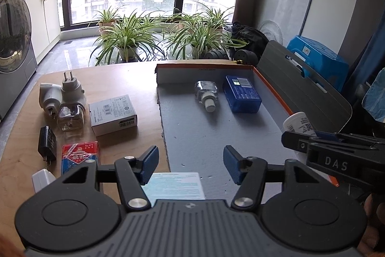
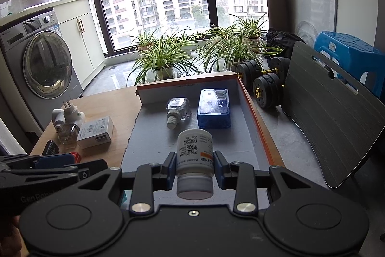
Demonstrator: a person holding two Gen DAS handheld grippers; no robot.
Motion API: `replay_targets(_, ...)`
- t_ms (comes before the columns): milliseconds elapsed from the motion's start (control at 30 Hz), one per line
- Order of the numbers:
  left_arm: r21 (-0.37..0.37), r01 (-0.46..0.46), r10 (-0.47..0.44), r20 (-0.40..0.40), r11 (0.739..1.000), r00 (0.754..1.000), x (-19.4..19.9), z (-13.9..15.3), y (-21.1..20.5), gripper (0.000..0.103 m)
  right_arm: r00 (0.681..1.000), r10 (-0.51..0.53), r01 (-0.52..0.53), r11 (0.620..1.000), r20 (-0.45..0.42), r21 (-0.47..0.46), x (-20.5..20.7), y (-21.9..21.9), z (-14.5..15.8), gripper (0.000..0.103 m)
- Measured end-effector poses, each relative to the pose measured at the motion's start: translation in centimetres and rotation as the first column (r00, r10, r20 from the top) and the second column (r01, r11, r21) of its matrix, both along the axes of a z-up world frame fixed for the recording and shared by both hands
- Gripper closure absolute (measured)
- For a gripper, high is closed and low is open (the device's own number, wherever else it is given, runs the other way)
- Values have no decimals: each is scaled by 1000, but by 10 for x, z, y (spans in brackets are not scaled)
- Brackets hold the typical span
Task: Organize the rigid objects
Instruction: 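Lower the teal bandage box into the tray and open the left gripper, then lower the white pill bottle into the tray and open the right gripper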
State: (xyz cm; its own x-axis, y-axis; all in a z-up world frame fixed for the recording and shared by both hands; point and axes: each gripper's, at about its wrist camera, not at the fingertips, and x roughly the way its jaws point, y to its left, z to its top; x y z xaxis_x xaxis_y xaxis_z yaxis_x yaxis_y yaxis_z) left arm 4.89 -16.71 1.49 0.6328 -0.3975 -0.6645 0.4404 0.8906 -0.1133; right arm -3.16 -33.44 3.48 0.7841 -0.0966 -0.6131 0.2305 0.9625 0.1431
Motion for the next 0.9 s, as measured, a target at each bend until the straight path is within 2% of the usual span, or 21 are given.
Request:
replay_targets(167, -6, -47, 47, -36, 999, 998, 10, 1, 20, 41, 1000, -10, 10, 1000, -4, 14, -2, -3, -5, 62)
replay_targets(300, 19, 15, -14, -64, 1000, 998, 1, 0, 19, 15, 1000, -3, 3, 1000, -1, 24, -1, -2, -6, 62)
replay_targets(400, 63, 47, -40, -105, 997, 994, -3, -13, 11, 7, 1000, 4, -4, 1000, -3, 31, 3, -1, -5, 63)
replay_targets(467, 108, 44, -29, -136, 993, 990, 2, -25, 5, 7, 1000, 11, -11, 999, -3, 30, 2, 0, -6, 62)
replay_targets(500, 122, 44, -26, -146, 992, 989, 4, -30, 3, 13, 1000, 14, -14, 999, -4, 29, 2, 1, -6, 62)
replay_targets(533, 129, 51, -31, -155, 990, 988, 6, -34, 2, 28, 1000, 15, -15, 999, -4, 30, 2, 1, -6, 62)
replay_targets(567, 131, 62, -40, -164, 989, 986, 8, -37, 1, 31, 1000, 14, -13, 999, -3, 31, 2, 0, -6, 62)
replay_targets(700, 82, 49, -36, -144, 995, 989, 10, -34, 2, 31, 1000, 5, -5, 999, -3, 35, 4, -5, -5, 63)
replay_targets(900, 51, 9, -6, -54, 999, 999, 18, -11, -15, 31, 1000, 17, -17, 1000, 20, 10, 15, -13, 4, 62)
